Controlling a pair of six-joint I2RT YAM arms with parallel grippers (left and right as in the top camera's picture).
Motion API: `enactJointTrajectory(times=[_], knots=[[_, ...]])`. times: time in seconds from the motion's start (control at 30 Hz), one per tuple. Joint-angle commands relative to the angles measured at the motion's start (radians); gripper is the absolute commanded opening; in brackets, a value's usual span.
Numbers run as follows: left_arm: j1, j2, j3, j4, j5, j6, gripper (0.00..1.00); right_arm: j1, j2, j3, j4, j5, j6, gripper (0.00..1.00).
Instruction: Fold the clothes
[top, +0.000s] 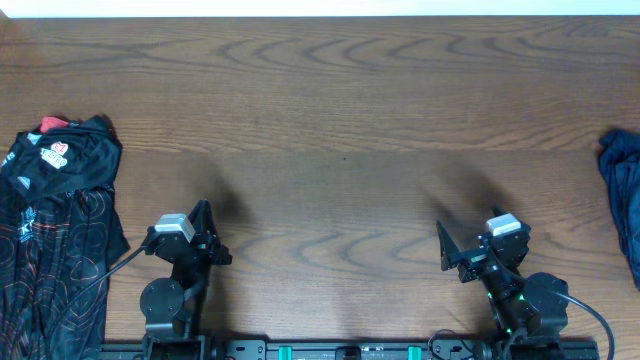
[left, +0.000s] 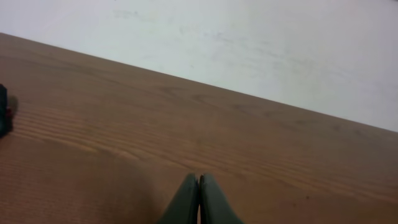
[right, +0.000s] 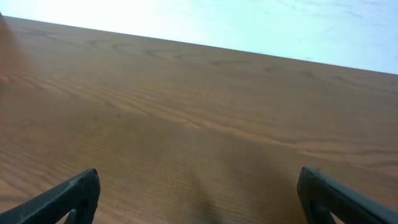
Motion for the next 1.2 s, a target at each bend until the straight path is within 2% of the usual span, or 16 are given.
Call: enactJointTrajectory(times=[0.0,0.27,0.3,0.33,0.37,0.4,0.63,0.77,0.93,1.17], knots=[[-0.001,0.000,0.011,-0.011,0.018,-0.013,0.06,0.010,-0.008,-0.008,0.001,0.002,-0.012,0.99],[-0.001,0.007,0.011,-0.038,0.001,-0.012,0.06,0.010,-0.008,-0.008,0.001,0.002,-0.012,0.99],[-0.001,0.009,0.011,-0.041,0.002,-0.012,0.34,0.010,-0.008,-0.008,0.001,0.002,-0.012,0.99],[-0.001,0.011,0.011,-0.041,0.002,-0.011,0.55,0.010,-0.008,-0.008,0.001,0.002,-0.012,0.99],[-0.001,0.014,0.011,-0.041,0.002,-0.010,0.88,0.010,-0.008,-0.008,0.001,0.002,-0.012,0.99],[-0.001,0.014,0.011,-0.041,0.002,-0.009,0.98,0.010,-0.008,-0.008,0.001,0.002,-0.012,0.99],[-0.001,0.015,0.017,-0.042,-0.003,-0.003,0.98,0.010,-0.008,-0.008,0.001,0.002,-0.012,0.99],[-0.001,0.074,0.070,-0.083,-0.040,0.037,0.98,0.010,-0.008,-0.008,0.001,0.002,-0.012,0.99],[-0.001,0.252,0.188,-0.105,-0.089,0.076,0.98,0.010,-0.008,-0.008,0.001,0.002,-0.012,0.99],[-0.001,0.607,0.391,-0.206,-0.123,0.085,0.98,0.010,-0.008,-0.008,0.001,0.002,-0.012,0.99]])
